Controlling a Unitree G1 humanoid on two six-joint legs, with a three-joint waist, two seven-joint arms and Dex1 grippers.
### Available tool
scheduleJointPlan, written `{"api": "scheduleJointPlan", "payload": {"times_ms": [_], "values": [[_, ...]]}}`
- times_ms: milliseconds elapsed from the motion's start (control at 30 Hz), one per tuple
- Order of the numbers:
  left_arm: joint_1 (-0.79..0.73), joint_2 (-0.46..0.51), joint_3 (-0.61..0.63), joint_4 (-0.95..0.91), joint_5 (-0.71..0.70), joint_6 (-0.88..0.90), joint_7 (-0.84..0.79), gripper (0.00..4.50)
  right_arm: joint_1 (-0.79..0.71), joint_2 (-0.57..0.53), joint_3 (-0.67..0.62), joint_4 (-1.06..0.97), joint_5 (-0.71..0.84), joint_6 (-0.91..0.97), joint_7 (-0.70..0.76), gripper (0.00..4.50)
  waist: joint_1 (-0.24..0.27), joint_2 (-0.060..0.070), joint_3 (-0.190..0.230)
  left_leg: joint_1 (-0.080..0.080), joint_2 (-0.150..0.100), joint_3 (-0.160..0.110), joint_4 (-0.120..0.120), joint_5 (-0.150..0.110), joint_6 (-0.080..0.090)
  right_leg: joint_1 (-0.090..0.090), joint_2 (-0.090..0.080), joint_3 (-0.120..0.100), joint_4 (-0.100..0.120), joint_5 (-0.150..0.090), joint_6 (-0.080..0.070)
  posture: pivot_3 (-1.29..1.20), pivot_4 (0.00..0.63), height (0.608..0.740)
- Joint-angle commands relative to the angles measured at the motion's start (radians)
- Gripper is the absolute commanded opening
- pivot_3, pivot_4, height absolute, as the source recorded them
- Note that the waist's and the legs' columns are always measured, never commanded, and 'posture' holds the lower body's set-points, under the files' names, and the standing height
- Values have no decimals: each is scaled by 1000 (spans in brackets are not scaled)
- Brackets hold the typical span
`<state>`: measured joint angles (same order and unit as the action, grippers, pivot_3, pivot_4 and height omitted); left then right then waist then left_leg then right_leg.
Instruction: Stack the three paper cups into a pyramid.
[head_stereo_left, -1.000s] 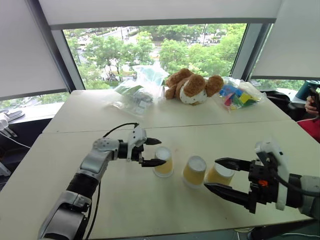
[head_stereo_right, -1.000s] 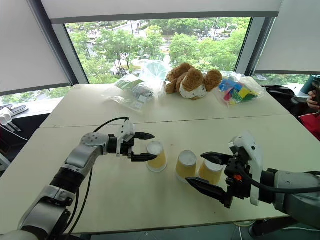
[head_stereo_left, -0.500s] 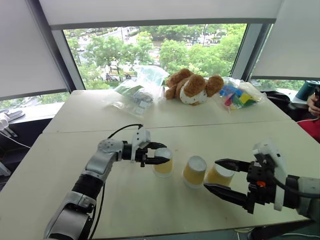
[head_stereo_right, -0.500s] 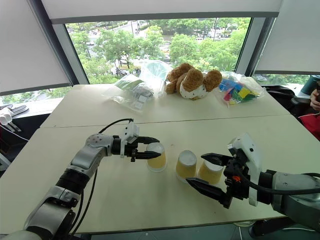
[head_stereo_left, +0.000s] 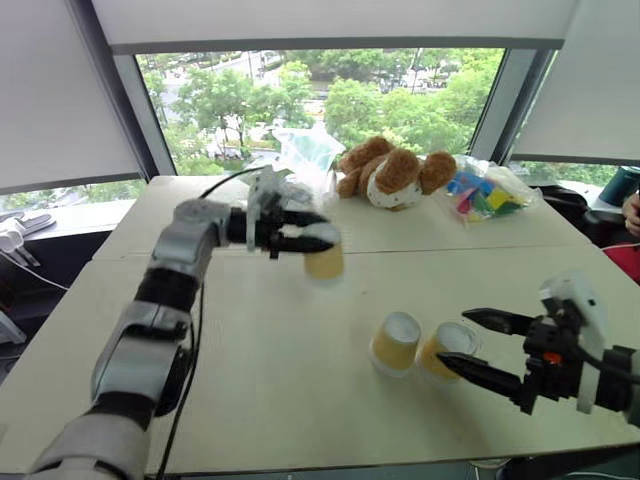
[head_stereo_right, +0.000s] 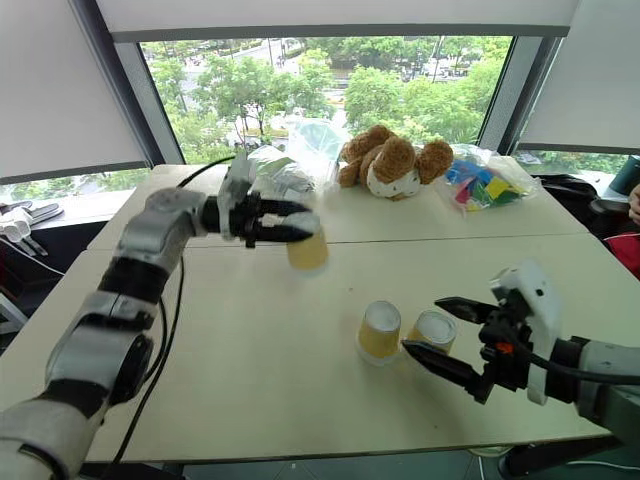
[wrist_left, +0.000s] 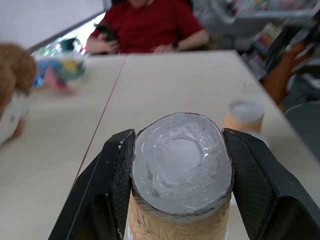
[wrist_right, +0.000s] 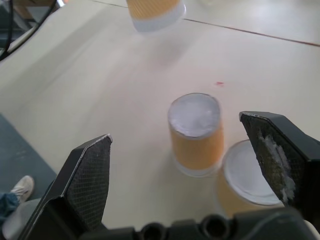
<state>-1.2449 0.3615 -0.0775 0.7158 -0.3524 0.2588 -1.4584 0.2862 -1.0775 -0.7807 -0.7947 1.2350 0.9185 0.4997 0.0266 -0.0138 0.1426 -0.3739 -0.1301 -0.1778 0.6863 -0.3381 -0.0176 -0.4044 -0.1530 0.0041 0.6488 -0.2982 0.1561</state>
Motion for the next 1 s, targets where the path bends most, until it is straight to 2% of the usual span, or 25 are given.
{"api": "scheduleJointPlan", "payload": {"times_ms": [33, 200, 400, 633, 1000], "values": [[-81, -77, 29, 85, -24, -47, -36, 2177, 23, 8, -96, 15, -41, 6, 34, 4500, -2, 0, 0, 0, 0, 1, 0, 0, 0, 0, 0, 0, 0, 0, 0, 0, 150, 740], [-149, -273, 6, 193, 14, -183, -51, 2177, 81, 68, -221, -26, -29, 30, -4, 4500, -13, -1, 0, 0, 1, 5, -1, 0, 1, -1, 0, -1, 0, 0, 0, 0, 150, 740], [-189, -407, -7, 313, 66, -276, -72, 2177, 215, 193, -308, -141, 16, 10, -80, 4500, -14, -1, 1, 0, 2, 7, -1, 0, 1, -1, 0, -1, 0, 0, 0, 0, 150, 740], [-200, -446, -42, 384, 151, -382, -125, 2177, 356, 277, -330, -241, 69, -70, -159, 4500, -14, -1, 1, 1, 2, 7, -1, -1, 1, -1, 0, 0, 0, 0, 1, 0, 150, 740], [-207, -458, -45, 452, 227, -453, -121, 2177, 401, 263, -243, -242, 46, -161, -224, 4500, -13, -1, 1, 1, 2, 7, -1, 0, 1, -1, 0, 0, 0, 0, 1, 0, 150, 740]]}}
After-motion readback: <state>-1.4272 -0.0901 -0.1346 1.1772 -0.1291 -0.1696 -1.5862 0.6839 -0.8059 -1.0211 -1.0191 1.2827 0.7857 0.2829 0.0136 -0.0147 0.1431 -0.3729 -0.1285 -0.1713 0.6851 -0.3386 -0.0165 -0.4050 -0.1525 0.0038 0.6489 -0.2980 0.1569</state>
